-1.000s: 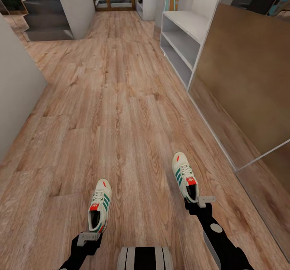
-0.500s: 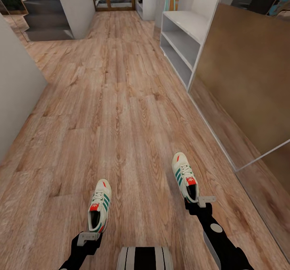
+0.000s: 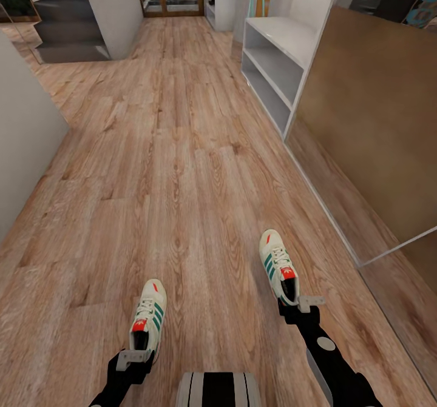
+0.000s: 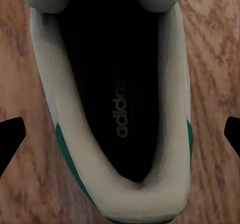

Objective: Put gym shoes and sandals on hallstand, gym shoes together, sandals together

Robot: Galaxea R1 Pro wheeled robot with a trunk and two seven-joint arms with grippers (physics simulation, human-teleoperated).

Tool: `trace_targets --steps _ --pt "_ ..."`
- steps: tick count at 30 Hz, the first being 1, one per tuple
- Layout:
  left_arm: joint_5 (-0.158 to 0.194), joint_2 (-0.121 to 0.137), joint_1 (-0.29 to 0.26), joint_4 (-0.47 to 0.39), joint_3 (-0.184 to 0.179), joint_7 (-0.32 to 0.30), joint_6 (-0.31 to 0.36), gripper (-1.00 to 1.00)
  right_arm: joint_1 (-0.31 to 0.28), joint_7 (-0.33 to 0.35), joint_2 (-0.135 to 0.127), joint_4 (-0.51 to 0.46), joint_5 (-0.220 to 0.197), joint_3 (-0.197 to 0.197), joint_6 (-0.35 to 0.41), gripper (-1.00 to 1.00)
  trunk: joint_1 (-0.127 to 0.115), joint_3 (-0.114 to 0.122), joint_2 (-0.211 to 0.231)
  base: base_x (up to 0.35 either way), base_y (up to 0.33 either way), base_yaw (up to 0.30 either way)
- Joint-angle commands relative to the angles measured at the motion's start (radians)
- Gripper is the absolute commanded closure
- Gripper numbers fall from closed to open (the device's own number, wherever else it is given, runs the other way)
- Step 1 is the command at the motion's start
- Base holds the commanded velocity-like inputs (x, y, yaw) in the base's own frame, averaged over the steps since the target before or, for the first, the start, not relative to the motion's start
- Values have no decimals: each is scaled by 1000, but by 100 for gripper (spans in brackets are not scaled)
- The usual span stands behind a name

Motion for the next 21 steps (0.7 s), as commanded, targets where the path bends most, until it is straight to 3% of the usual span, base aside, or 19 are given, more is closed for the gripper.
trace_targets --steps 1,13,21 --pt "-10 -1 -1 1 9 -5 -4 -100 0 -2 0 1 6 -1 -3 100 0 -1 0 17 0 0" --pt "-10 -1 -1 0 8 -5 -4 -100 0 -2 0 1 6 0 -3 100 0 -1 0 4 0 0" --pt "-10 1 -1 1 9 -5 -5 -100 0 -2 0 1 6 0 -3 100 3 -31 -2 0 0 0"
